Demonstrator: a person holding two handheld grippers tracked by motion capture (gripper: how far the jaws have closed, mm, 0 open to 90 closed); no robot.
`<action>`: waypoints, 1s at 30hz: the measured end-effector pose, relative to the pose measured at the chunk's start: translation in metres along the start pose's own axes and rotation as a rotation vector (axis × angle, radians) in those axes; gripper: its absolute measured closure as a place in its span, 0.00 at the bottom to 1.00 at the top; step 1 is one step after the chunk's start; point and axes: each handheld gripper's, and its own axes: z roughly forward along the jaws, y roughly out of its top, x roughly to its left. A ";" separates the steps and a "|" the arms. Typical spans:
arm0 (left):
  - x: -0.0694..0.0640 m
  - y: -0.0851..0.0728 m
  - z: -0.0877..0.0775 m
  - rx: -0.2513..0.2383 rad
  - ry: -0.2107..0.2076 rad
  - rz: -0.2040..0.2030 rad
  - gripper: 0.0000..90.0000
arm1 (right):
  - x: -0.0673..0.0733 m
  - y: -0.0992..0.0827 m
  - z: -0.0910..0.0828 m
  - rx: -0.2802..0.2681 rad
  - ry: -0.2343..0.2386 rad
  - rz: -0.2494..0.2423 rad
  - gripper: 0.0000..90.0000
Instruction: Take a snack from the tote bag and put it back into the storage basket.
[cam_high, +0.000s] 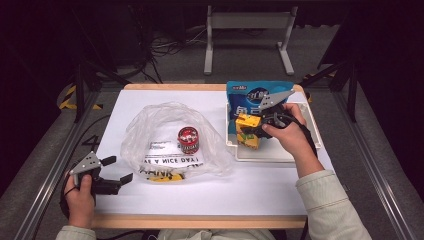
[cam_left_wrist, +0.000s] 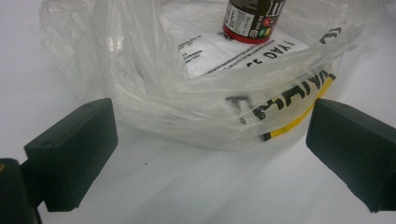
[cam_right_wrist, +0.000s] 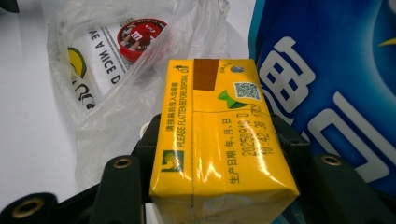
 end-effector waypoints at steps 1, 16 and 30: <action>0.000 0.000 0.000 -0.001 -0.001 -0.001 0.03 | 0.000 -0.001 0.001 0.003 0.000 -0.001 0.56; 0.000 0.000 0.000 0.002 0.000 0.000 0.03 | -0.005 -0.021 0.015 0.014 0.004 0.017 0.56; 0.000 0.000 0.000 -0.002 0.001 0.000 0.03 | -0.008 -0.033 0.027 0.013 0.010 0.020 0.56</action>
